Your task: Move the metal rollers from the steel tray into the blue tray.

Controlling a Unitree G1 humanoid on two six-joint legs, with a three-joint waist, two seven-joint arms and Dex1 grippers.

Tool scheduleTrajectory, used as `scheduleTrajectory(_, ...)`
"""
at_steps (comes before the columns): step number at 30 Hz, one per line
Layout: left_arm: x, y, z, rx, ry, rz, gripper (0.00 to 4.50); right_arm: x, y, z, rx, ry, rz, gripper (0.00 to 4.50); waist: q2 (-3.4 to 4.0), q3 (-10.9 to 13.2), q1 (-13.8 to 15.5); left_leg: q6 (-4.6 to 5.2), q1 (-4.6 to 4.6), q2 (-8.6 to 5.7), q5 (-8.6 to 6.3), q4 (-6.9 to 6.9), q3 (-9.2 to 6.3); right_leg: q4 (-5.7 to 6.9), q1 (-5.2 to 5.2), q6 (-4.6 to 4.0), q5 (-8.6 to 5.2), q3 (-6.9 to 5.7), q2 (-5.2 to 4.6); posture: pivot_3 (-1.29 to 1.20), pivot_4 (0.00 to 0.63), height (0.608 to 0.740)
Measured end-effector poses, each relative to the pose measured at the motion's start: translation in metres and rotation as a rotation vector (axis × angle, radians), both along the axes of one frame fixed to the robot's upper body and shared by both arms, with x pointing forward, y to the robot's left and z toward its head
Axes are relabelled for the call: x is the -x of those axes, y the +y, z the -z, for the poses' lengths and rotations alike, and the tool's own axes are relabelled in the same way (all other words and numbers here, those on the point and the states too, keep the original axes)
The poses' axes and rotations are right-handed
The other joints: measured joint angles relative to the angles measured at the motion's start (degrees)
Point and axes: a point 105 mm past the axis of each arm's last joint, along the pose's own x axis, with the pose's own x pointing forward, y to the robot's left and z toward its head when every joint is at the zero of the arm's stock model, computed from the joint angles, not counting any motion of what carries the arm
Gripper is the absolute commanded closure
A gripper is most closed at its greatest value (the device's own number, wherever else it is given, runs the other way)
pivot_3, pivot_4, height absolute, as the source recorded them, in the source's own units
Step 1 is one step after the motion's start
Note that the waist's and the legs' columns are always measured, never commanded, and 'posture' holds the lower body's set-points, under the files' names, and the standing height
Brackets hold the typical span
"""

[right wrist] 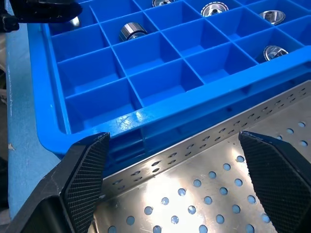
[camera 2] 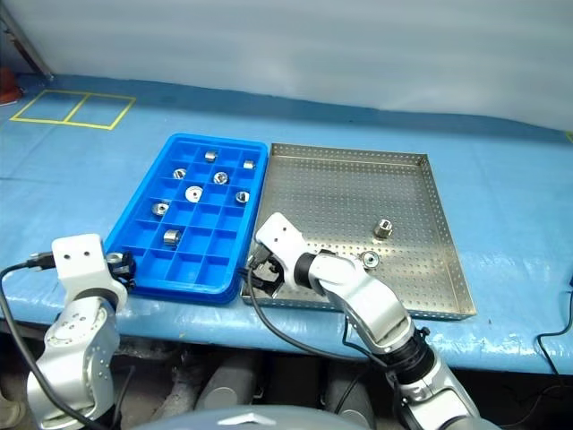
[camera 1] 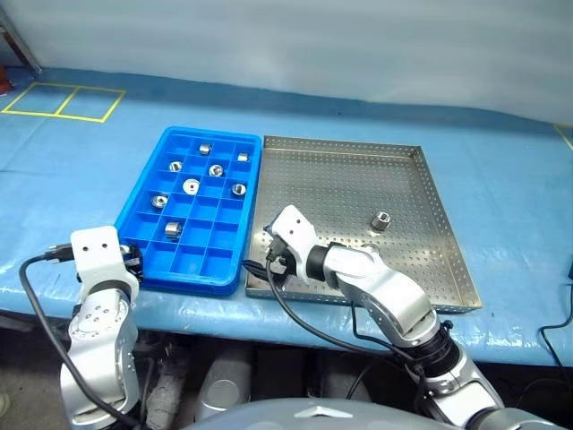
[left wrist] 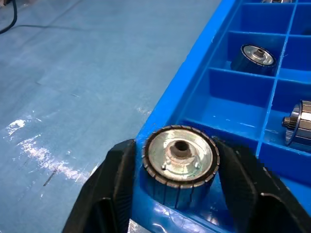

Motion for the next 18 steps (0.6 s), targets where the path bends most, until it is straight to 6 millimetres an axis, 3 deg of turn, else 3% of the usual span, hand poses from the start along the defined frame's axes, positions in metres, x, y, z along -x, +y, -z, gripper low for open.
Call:
scheduleTrajectory(2, -0.006, -0.006, 0.0, 0.001, -0.001, 0.039, 0.06, -0.001, -0.004, 0.0, -0.001, -0.001, 0.024, 0.0, 0.01, 0.0, -0.03, 0.0, -0.01, 0.0, 0.0, 0.0, -0.01, 0.0, -0.01, -0.02, -0.01, -0.07, -0.27, 0.27, 0.15, 0.74)
scheduleTrajectory(5, -0.018, -0.023, -0.006, 0.015, -0.035, 0.169, 0.06, -0.004, -0.014, -0.001, -0.009, -0.005, 0.087, 0.0, 0.02, 0.01, -0.32, -0.01, -0.06, -0.02, 0.0, 0.0, -0.04, -0.01, -0.03, -0.05, -0.03, -0.18, -0.34, 0.24, 0.15, 0.74)
scheduleTrajectory(9, -0.03, -0.065, -0.019, 0.035, -0.108, 0.454, 0.06, -0.02, -0.04, -0.006, -0.028, -0.015, 0.27, 0.0, 0.03, 0.02, -1.02, -0.02, -0.14, -0.05, -0.02, -0.01, -0.03, -0.03, -0.05, -0.07, -0.02, -0.2, -0.43, 0.17, 0.15, 0.74)
scheduleTrajectory(14, -0.026, -0.128, -0.022, 0.125, -0.129, 0.815, 0.06, -0.043, -0.084, -0.012, -0.034, -0.039, 0.565, 0.0, 0.1, 0.06, -2.87, -0.02, -0.21, -0.05, -0.02, -0.03, -0.03, -0.04, -0.1, -0.23, 0.04, -0.2, -0.42, 0.12, 0.15, 0.74)
scheduleTrajectory(18, -0.013, -0.159, -0.017, 0.151, -0.079, 1.047, 0.06, -0.053, -0.11, -0.01, -0.019, -0.041, 0.753, 0.0, 0.21, 0.11, -4.68, -0.02, -0.17, -0.03, -0.02, -0.09, -0.02, 0.0, -0.11, -0.14, -0.09, -0.19, -0.13, 0.09, 0.15, 0.74)
